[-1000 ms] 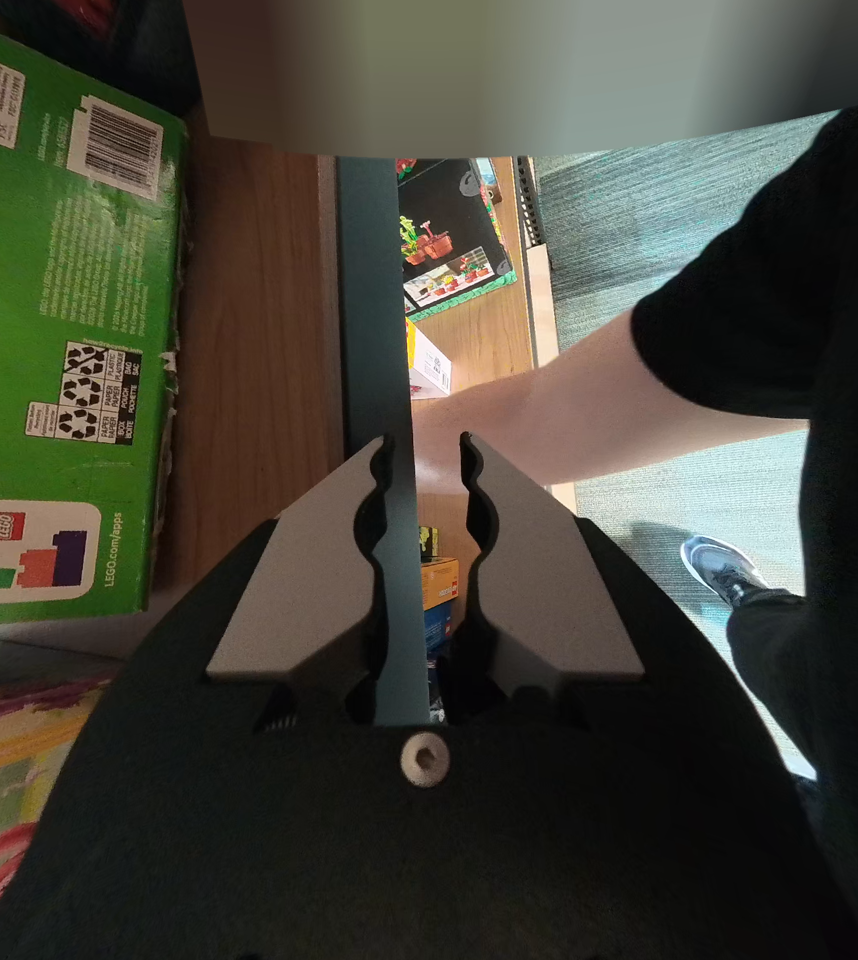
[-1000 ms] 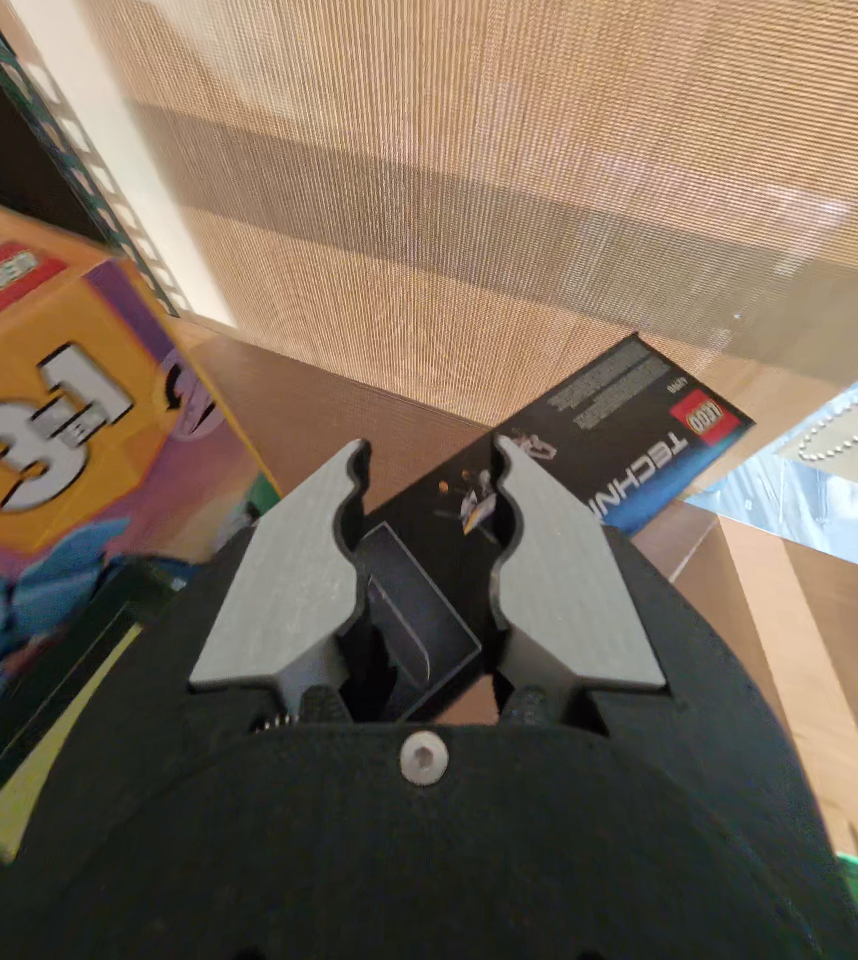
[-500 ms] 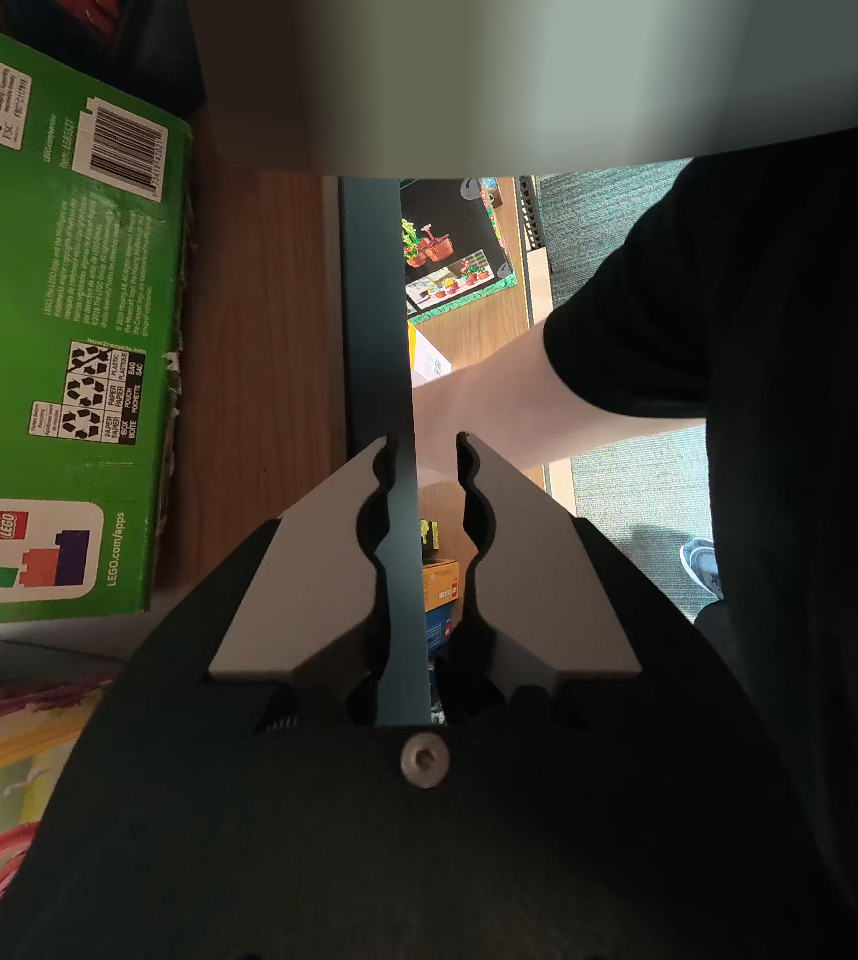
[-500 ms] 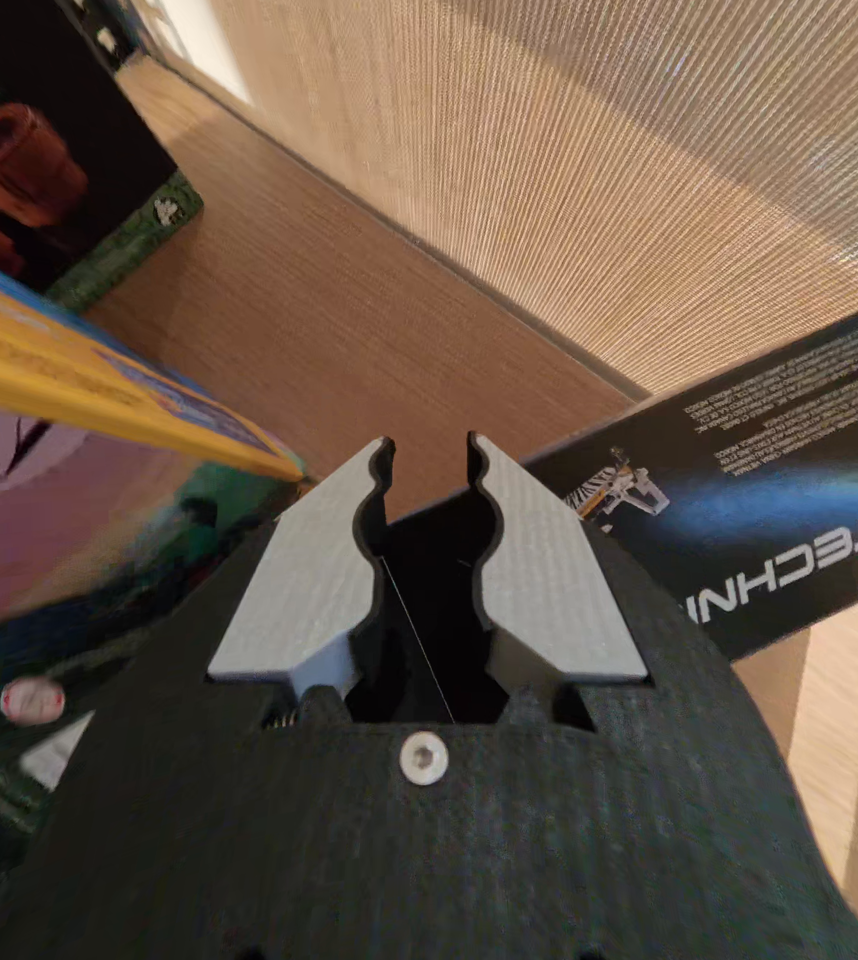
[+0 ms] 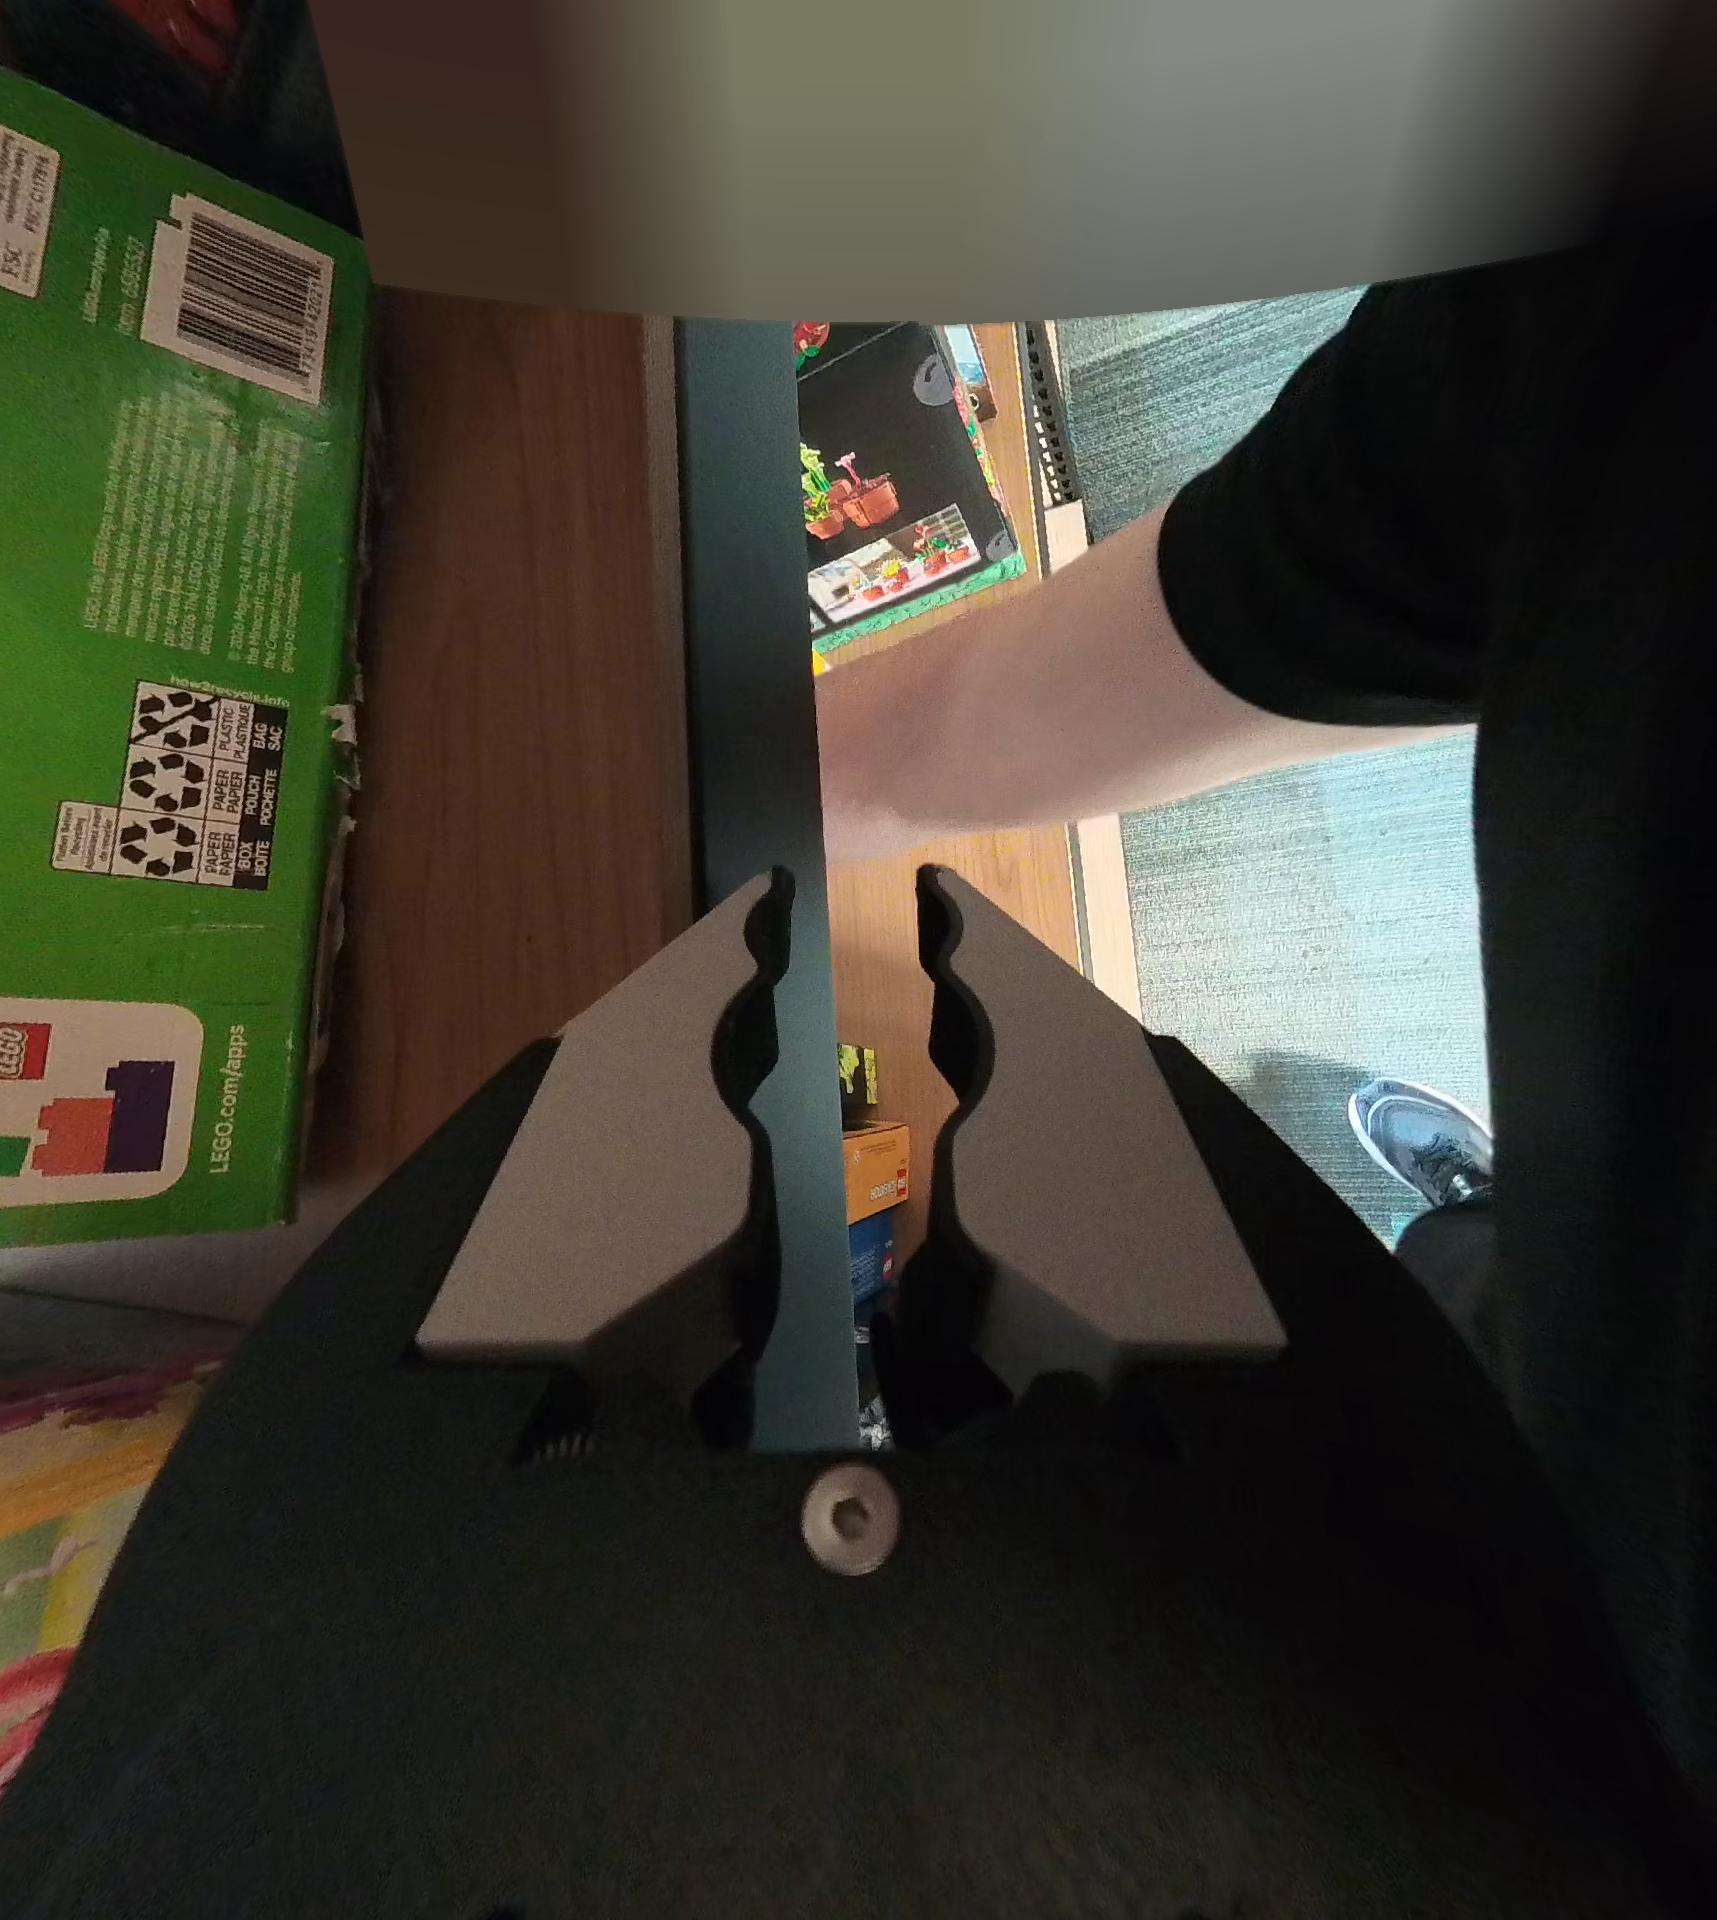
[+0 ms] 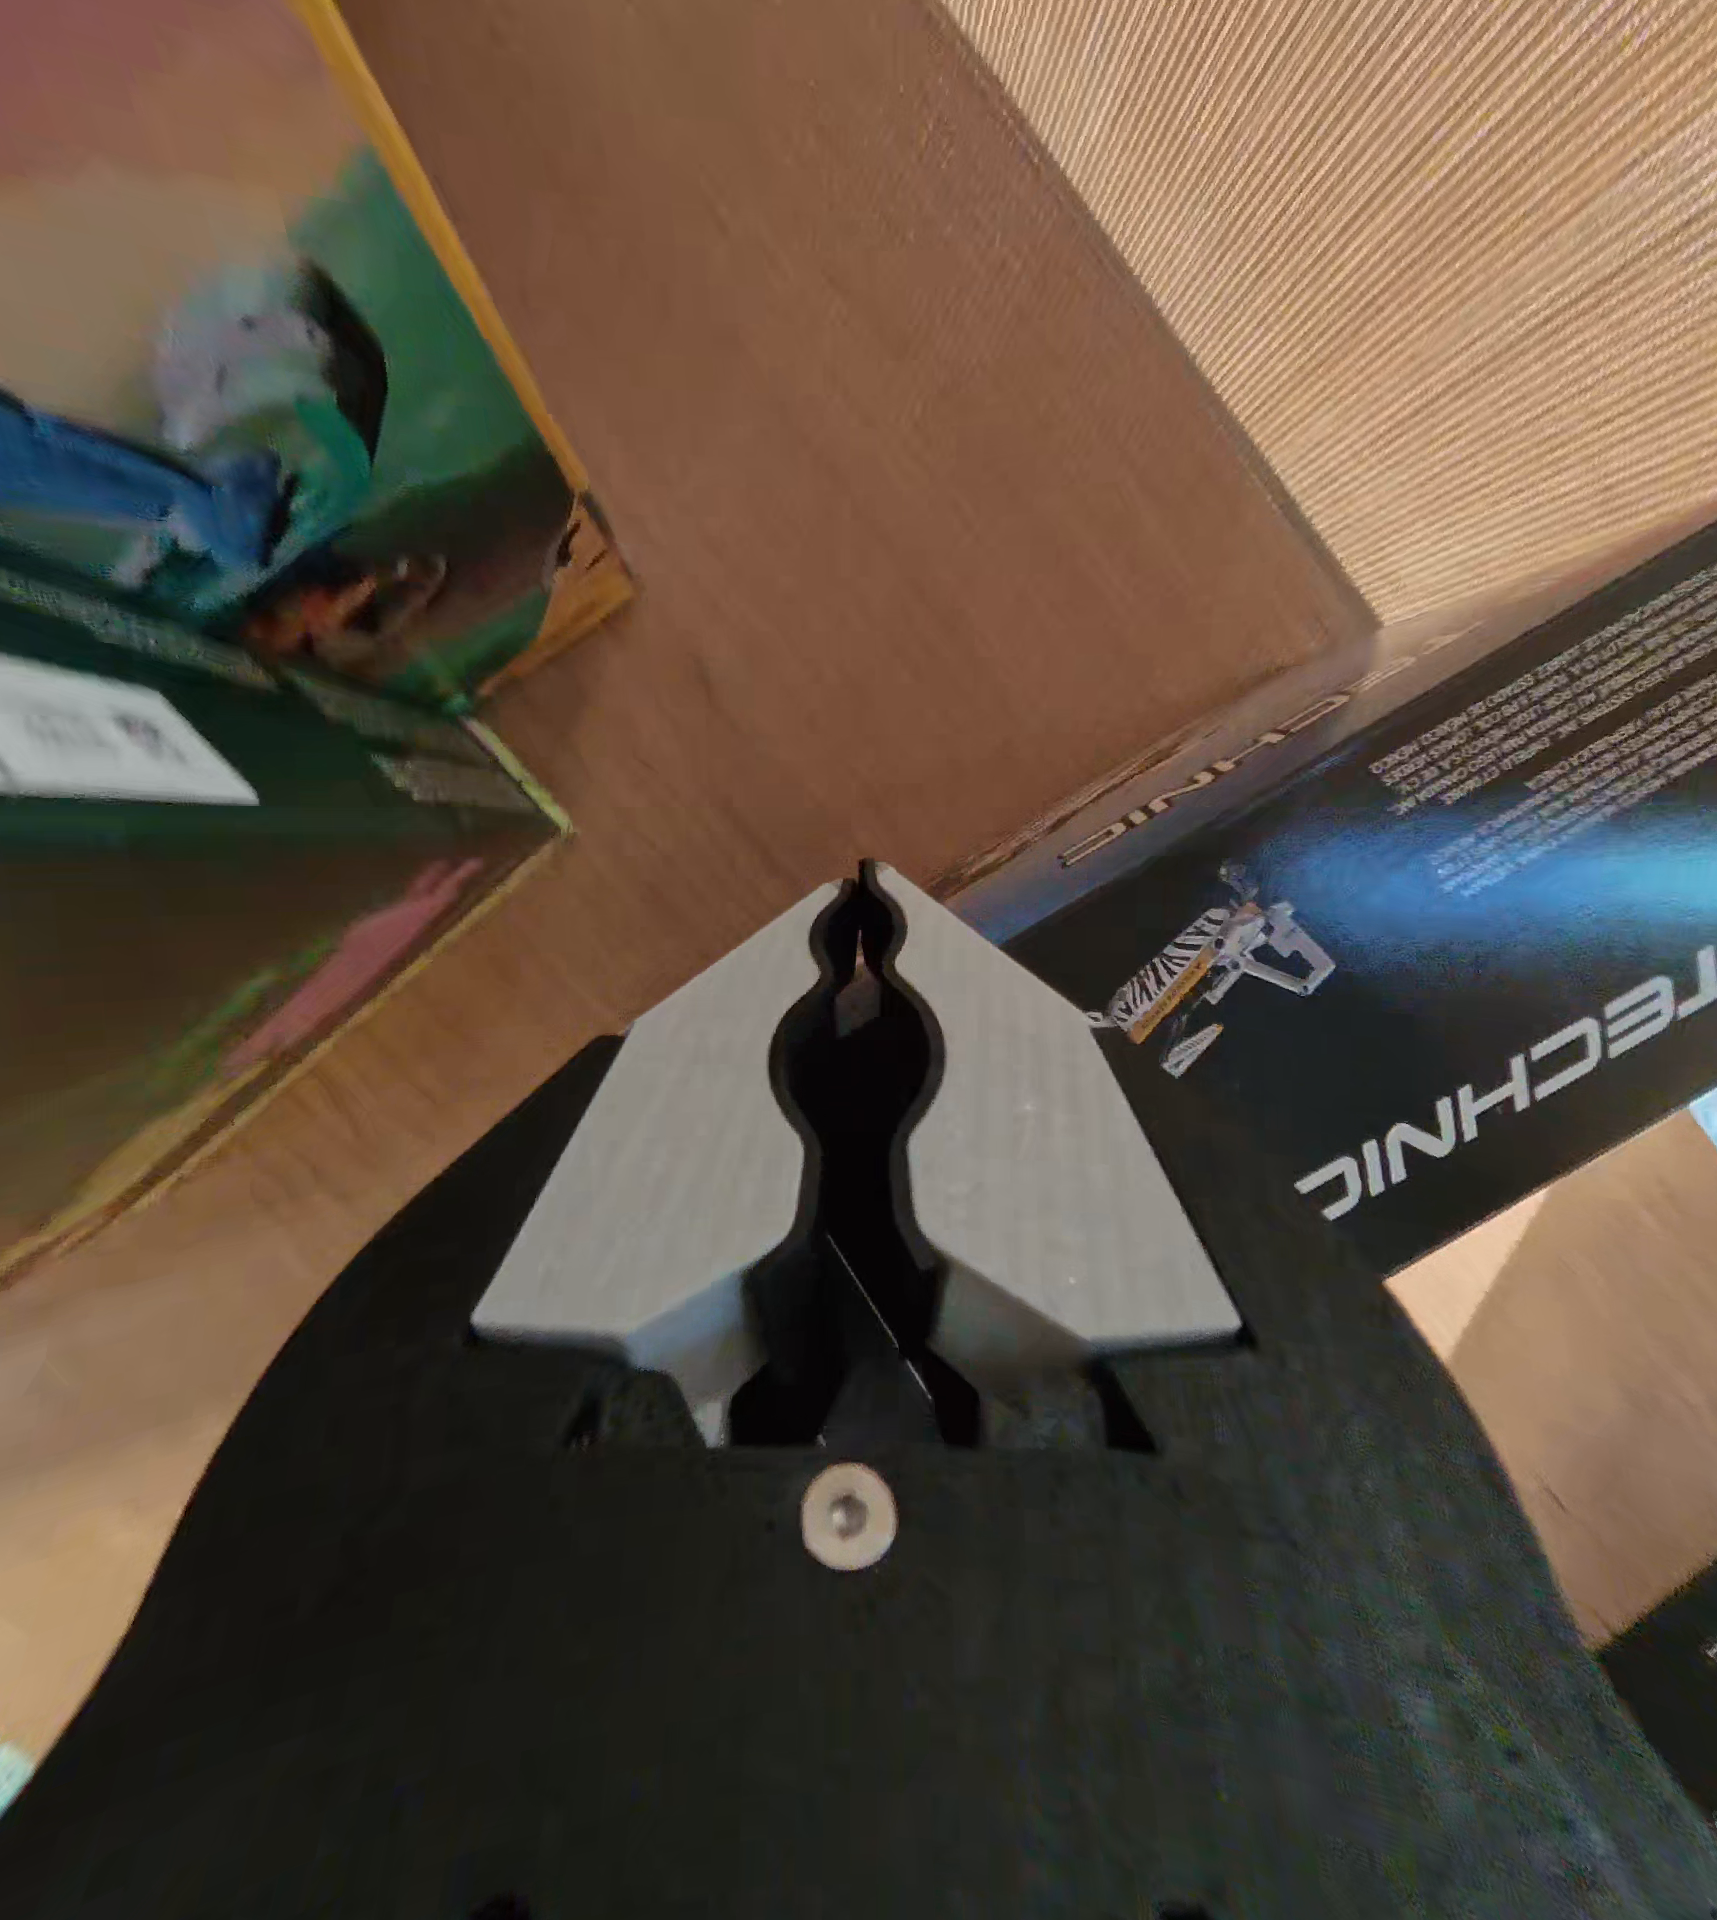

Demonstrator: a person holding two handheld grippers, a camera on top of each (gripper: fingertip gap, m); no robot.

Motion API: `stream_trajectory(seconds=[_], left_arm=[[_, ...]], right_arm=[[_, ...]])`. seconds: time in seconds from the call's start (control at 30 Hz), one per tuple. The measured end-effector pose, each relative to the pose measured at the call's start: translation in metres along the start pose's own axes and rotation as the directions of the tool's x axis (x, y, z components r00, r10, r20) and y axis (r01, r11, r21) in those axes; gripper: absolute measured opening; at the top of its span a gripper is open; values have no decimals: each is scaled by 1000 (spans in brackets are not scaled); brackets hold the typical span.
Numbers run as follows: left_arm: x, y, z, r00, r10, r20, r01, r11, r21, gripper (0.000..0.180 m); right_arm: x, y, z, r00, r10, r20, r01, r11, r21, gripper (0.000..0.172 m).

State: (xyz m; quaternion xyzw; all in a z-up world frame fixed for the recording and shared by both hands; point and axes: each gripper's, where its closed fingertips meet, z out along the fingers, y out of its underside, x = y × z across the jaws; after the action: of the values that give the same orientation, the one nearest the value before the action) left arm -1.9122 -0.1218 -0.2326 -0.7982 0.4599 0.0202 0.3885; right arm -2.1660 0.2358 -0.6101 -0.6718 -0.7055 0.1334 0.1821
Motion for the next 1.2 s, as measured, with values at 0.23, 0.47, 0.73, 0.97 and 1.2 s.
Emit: stream_trajectory(seconds=[0.23,0.47,0.73,0.97,1.2], left_arm=[[0,0,0,1000,1,-4,-1,1000,7,22],[1,-2,-1,1000,-17,-26,17,1000,13,23],[3,0,-1,1000,-2,-29,3,1000,11,24],[3,0,-1,1000,11,-26,-10,1000,12,25],[3,-1,-2,999,3,-33,-3,1000,16,25]], right_arm=[[-11,21,-18,985,172,9,-172,984,47,55],[-19,39,-82,780,523,-344,-306,798,519,146],[7,100,-48,682,577,-451,-403,810,426,155],[21,111,-26,721,531,-444,-419,845,331,153],[2,111,-29,758,498,-421,-419,867,271,137]])
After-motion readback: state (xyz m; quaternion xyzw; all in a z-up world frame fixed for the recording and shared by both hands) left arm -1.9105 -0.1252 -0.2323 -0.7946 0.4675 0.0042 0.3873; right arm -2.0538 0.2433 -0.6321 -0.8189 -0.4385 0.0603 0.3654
